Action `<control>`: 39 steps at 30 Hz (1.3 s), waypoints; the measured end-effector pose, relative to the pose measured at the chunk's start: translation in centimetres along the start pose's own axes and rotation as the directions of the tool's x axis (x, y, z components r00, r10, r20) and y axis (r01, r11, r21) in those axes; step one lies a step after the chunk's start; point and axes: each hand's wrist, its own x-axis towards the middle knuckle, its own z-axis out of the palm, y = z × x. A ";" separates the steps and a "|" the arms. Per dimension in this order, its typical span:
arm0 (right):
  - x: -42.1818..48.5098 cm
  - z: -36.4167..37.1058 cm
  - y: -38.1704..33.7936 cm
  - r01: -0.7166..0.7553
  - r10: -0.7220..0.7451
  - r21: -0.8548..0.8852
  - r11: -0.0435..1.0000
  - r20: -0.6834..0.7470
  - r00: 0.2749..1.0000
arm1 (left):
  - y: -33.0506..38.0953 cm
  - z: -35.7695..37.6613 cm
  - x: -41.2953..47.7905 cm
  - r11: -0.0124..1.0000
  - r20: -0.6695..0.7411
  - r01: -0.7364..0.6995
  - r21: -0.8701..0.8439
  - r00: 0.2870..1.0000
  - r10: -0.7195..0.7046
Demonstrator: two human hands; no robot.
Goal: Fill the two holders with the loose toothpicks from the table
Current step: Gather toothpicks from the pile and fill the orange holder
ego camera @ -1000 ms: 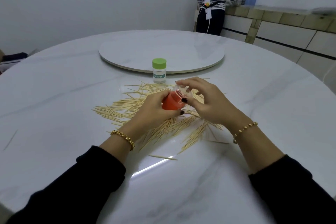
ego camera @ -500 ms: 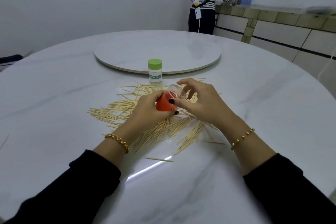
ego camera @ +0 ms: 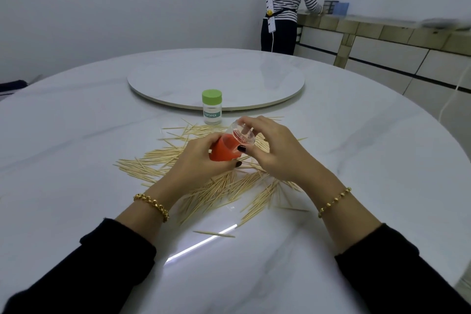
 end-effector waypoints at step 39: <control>10.6 3.4 8.3 -0.264 0.319 -0.437 0.860 0.057 0.946 | -1.6 -1.7 0.4 0.998 -0.215 0.057 0.028 0.975 -0.050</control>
